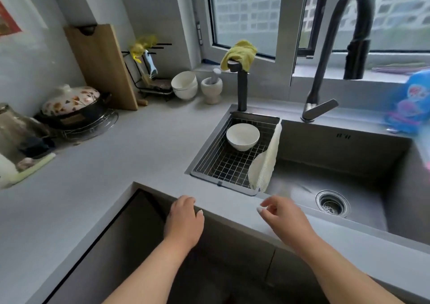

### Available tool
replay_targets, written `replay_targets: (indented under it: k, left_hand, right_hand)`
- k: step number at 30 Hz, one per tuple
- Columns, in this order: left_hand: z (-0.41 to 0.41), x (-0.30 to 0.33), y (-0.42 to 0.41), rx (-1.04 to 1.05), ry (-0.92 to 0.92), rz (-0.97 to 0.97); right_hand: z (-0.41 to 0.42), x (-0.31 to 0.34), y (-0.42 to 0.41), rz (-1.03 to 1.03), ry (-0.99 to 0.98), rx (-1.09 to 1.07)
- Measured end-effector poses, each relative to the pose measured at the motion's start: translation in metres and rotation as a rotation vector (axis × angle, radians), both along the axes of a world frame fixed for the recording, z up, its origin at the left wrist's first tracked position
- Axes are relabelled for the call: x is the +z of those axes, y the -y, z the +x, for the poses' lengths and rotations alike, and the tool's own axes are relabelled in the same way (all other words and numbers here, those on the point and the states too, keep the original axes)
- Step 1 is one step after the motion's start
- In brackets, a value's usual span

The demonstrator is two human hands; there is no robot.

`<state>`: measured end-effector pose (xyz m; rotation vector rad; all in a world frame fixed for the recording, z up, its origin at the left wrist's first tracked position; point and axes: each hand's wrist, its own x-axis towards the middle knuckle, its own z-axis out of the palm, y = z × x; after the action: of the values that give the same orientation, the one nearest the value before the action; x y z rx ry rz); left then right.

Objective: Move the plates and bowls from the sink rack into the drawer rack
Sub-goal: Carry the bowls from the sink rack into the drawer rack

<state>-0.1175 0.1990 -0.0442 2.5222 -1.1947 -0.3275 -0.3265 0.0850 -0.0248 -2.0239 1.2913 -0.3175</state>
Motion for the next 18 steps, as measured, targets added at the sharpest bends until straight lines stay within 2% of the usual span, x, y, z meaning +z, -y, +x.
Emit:
replay_targets:
  k: [4,10,13,18]
  left_hand:
    - [0.019,-0.011,0.034,-0.097,0.012,0.112]
    - [0.060,-0.030,0.075,-0.229,0.125,0.274]
    - [0.077,-0.040,0.089,-0.277,0.196,0.292]
    - [0.100,-0.039,0.113,-0.379,0.194,0.227]
  right_hand:
    - [0.016,0.006,0.029,-0.014,-0.024,-0.045]
    - [0.066,0.004,0.069,-0.013,-0.014,-0.093]
    - [0.094,0.000,0.088,-0.003,-0.013,-0.100]
    - [0.142,-0.017,0.125,0.039,-0.061,-0.129]
